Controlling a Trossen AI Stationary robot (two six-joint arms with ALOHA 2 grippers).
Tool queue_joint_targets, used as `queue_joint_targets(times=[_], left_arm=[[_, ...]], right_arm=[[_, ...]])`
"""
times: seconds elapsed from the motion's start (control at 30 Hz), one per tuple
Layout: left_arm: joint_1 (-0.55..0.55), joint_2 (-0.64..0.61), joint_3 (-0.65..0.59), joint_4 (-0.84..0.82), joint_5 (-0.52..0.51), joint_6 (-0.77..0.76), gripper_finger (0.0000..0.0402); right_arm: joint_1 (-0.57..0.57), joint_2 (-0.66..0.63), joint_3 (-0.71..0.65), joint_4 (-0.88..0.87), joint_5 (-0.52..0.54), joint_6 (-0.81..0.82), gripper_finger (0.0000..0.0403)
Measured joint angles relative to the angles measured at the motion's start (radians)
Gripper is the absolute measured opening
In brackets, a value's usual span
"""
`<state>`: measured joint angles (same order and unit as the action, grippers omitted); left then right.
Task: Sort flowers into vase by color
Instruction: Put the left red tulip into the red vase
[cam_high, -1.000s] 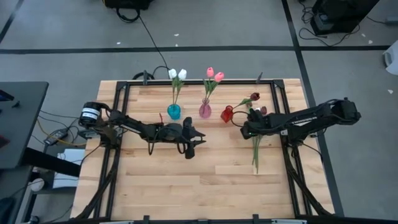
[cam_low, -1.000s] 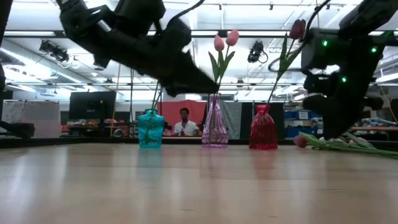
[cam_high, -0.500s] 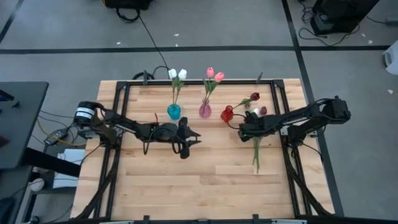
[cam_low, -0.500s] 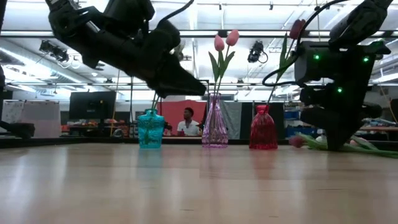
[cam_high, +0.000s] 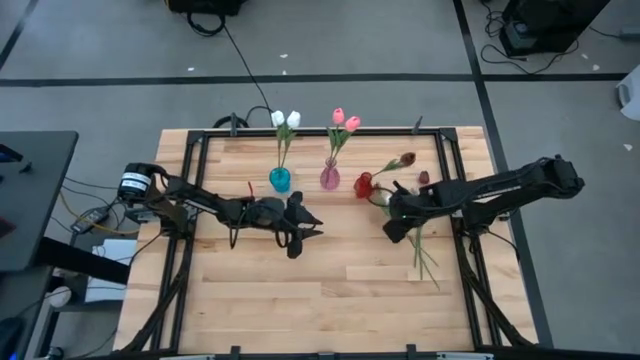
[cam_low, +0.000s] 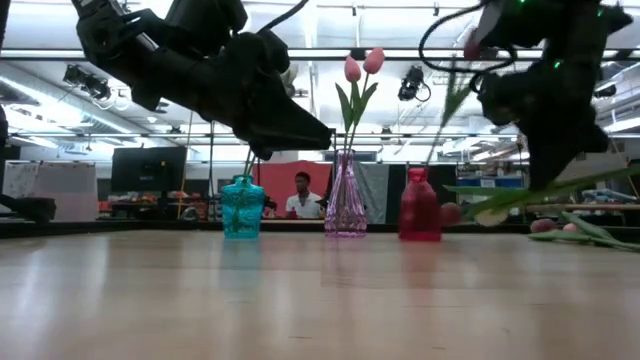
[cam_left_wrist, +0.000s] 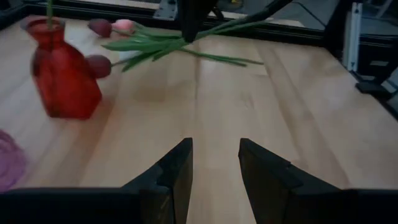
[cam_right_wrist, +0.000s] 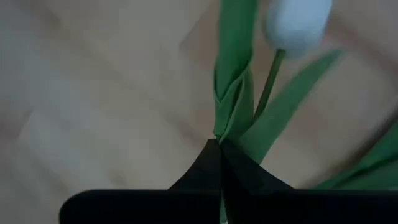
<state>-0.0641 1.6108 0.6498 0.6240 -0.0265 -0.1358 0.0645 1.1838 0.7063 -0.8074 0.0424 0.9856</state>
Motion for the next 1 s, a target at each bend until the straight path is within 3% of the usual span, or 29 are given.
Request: queue_joint_targets(times=[0.37,0.67,0.8,1.0], left_arm=[[-0.011,0.0,0.0,0.012,0.009,-0.005,0.0135],[-0.011,0.001,0.0,0.008,-0.062,-0.041,0.0135],[-0.024,0.001,0.0,0.009,-0.058,-0.059,0.0135],[-0.054,0.001,0.0,0.043,-0.003,-0.076,0.0135]], right_arm=[[0.114,-0.004,0.04,-0.07,-0.097,0.068,0.0009],[0.172,-0.004,0.04,-0.08,-0.127,0.047,0.0009],[0.209,-0.004,0.04,0.045,-0.037,-0.057,0.0009],[0.253,-0.004,0.04,0.296,0.186,-0.229,0.0009]])
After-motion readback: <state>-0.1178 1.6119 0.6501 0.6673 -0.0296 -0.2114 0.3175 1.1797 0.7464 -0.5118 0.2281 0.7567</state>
